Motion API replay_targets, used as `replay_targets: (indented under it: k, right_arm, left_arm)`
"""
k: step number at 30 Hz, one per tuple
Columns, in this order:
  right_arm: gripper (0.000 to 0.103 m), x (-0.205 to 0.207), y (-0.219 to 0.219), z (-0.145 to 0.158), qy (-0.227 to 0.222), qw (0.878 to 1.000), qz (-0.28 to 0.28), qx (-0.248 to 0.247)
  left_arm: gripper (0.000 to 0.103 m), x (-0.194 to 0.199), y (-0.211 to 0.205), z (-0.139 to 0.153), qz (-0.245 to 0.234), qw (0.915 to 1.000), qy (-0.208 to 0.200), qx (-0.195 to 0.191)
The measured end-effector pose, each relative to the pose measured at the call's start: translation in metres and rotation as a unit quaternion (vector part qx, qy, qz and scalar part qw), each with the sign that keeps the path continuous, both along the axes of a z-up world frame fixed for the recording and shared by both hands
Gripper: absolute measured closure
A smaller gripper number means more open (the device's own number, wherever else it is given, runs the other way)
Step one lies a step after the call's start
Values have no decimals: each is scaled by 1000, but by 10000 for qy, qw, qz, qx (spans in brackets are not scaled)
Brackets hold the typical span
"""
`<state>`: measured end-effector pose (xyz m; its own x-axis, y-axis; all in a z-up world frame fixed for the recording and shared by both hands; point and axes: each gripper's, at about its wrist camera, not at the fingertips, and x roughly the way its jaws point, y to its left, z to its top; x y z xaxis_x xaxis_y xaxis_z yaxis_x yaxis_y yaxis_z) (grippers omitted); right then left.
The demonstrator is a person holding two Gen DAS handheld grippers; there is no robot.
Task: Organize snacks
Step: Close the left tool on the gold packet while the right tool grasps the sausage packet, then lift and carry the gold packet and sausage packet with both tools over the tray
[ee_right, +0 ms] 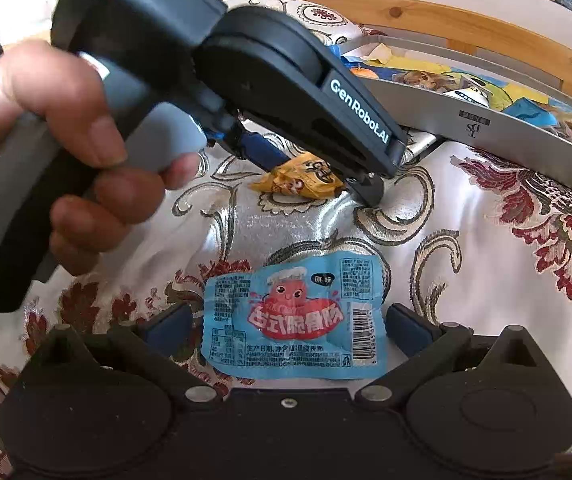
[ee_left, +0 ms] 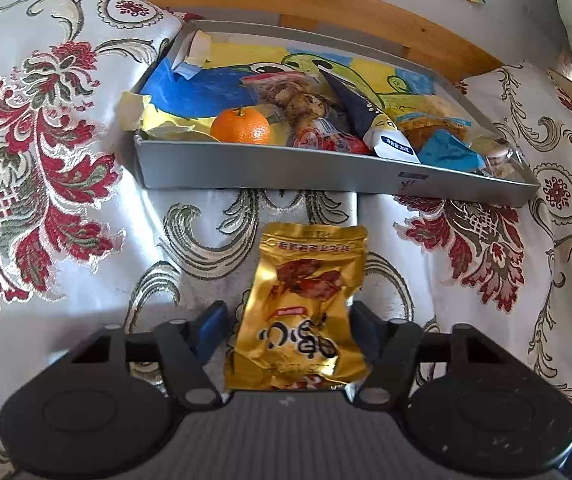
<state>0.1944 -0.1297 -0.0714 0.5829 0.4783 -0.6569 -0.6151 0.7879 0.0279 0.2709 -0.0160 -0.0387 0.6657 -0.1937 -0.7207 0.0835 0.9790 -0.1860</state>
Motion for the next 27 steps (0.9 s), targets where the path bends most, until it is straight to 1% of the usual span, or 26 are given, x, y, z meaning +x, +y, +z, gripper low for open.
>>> replay_targets:
  k: [3, 4, 10, 13, 16, 20, 24, 27]
  right_arm:
    - [1, -1, 0, -1, -38, 10000, 8, -40]
    - [1, -2, -1, -1, -44, 10000, 4, -47]
    - [2, -7, -3, -1, -164, 9997, -110, -168]
    - [3, -9, -4, -2, -217, 9994, -159, -196]
    - [7, -12, -4, -2, -274, 9993, -166, -203]
    - [13, -15, -3, -2, -293, 9994, -105, -167]
    - [14, -15, -3, -1, -289, 9994, -111, -166]
    - [14, -17, -2, 0, -304, 9992, -123, -221]
  left_arm:
    - [46, -7, 2, 2, 118, 9999, 10, -91]
    - [46, -10, 2, 3, 159, 9998, 0, -109]
    - [48, -30, -3, 5, 270, 9996, -84, -70]
    - [48, -43, -5, 4, 406, 9991, -85, -126]
    - [49, -53, -5, 0, 567, 9981, -31, -230]
    - [49, -62, -7, -4, 726, 9971, 16, -215]
    - [49, -69, -10, -2, 810, 9966, 46, -161]
    - [49, -79, -8, 0, 986, 9947, 65, -277]
